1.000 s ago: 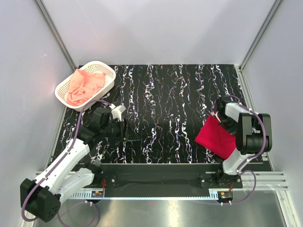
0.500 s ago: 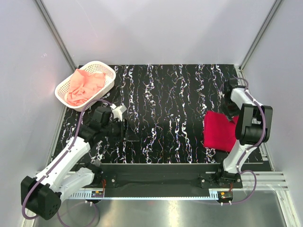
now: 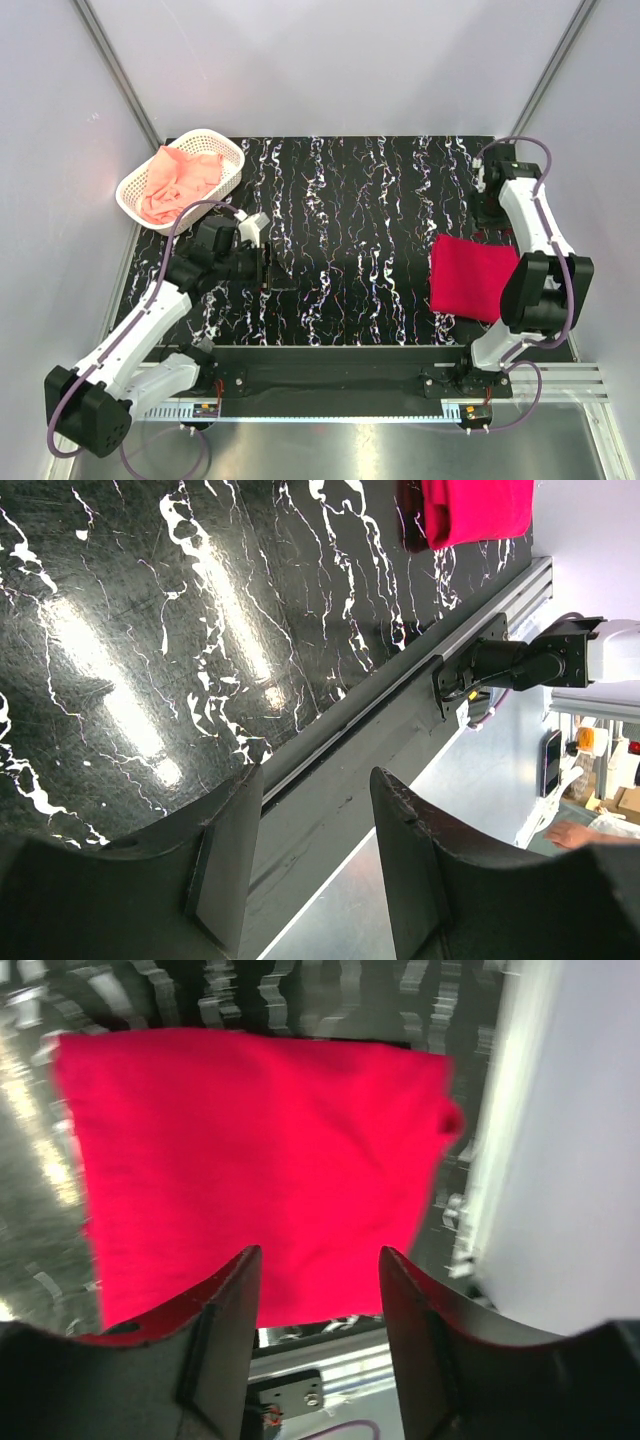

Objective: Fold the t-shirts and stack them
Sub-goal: Neatly place the folded tshirt to the corner

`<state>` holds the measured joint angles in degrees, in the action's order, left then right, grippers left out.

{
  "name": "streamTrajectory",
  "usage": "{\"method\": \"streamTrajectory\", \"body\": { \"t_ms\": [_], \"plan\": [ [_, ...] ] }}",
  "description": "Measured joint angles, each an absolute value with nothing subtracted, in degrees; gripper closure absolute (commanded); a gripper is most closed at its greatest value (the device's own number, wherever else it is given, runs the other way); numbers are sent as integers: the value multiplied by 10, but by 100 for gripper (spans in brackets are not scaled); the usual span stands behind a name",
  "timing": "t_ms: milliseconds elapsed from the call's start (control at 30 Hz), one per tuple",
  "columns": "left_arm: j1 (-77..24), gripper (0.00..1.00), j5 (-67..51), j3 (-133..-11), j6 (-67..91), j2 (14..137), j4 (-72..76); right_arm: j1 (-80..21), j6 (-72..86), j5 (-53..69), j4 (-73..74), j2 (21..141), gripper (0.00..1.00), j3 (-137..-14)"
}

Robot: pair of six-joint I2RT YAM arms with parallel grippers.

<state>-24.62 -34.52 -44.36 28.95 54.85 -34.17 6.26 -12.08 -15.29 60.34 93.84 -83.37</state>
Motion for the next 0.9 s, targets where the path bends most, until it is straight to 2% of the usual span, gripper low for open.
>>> {"method": "streamTrajectory", "body": {
  "t_ms": [100, 233, 600, 900],
  "plan": [
    [-246, 48, -345, -443, 290, 554, -341, 34, -120, -123, 604, 949, 51, -822],
    [-246, 48, -345, -443, 299, 560, -333, -5, -146, -95, 598, 983, 82, -795],
    [-246, 48, -346, -425, 317, 560, -318, -17, -206, -100, 562, 1052, 84, -686],
    [-246, 48, -346, -425, 318, 559, -316, -18, -241, -159, 535, 1031, 90, -599]
  ]
}}
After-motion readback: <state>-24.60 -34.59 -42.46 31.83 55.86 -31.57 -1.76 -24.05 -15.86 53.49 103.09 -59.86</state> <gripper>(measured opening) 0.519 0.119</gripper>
